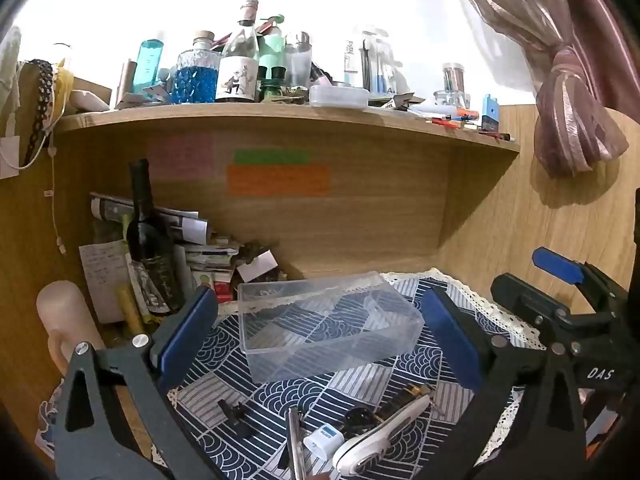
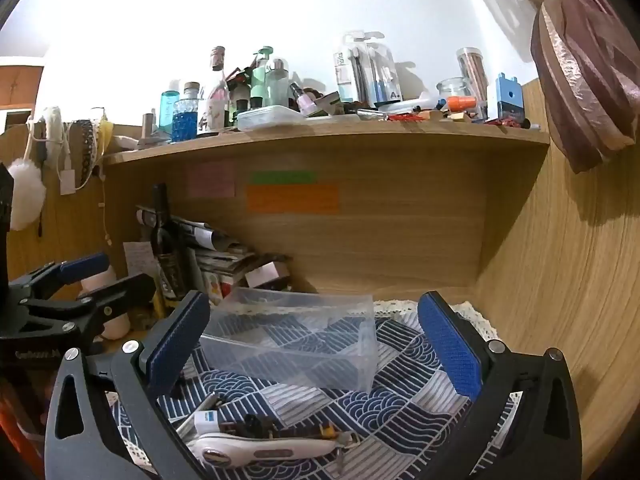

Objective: Organize rigid objects

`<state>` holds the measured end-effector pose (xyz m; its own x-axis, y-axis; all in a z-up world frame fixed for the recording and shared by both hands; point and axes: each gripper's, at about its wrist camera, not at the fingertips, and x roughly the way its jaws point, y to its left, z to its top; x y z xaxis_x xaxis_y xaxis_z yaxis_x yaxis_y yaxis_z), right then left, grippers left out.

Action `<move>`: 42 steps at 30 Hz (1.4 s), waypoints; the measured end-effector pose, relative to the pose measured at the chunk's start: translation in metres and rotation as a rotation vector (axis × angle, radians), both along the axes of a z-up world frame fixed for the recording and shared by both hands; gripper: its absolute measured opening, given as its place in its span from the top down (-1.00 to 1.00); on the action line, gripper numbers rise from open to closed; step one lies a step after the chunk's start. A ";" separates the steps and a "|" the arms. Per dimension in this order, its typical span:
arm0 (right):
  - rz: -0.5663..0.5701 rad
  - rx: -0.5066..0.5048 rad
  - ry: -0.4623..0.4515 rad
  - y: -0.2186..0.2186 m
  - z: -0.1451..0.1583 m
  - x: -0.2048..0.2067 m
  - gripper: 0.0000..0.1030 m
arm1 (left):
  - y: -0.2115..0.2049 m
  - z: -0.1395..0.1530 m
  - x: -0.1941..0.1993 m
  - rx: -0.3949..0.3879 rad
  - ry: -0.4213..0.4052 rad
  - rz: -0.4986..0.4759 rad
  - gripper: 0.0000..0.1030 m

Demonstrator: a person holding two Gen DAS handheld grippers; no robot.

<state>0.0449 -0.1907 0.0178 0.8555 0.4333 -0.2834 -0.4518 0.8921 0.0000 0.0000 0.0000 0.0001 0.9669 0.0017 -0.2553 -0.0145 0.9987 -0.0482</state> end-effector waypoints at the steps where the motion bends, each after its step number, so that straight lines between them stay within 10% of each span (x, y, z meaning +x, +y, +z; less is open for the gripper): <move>1: 0.000 0.003 0.000 0.000 0.000 0.000 -1.00 | 0.000 0.000 0.000 -0.004 0.004 0.002 -1.00; 42: -0.005 0.015 0.020 -0.003 -0.004 0.004 -1.00 | -0.003 -0.005 0.000 -0.003 0.010 -0.012 -1.00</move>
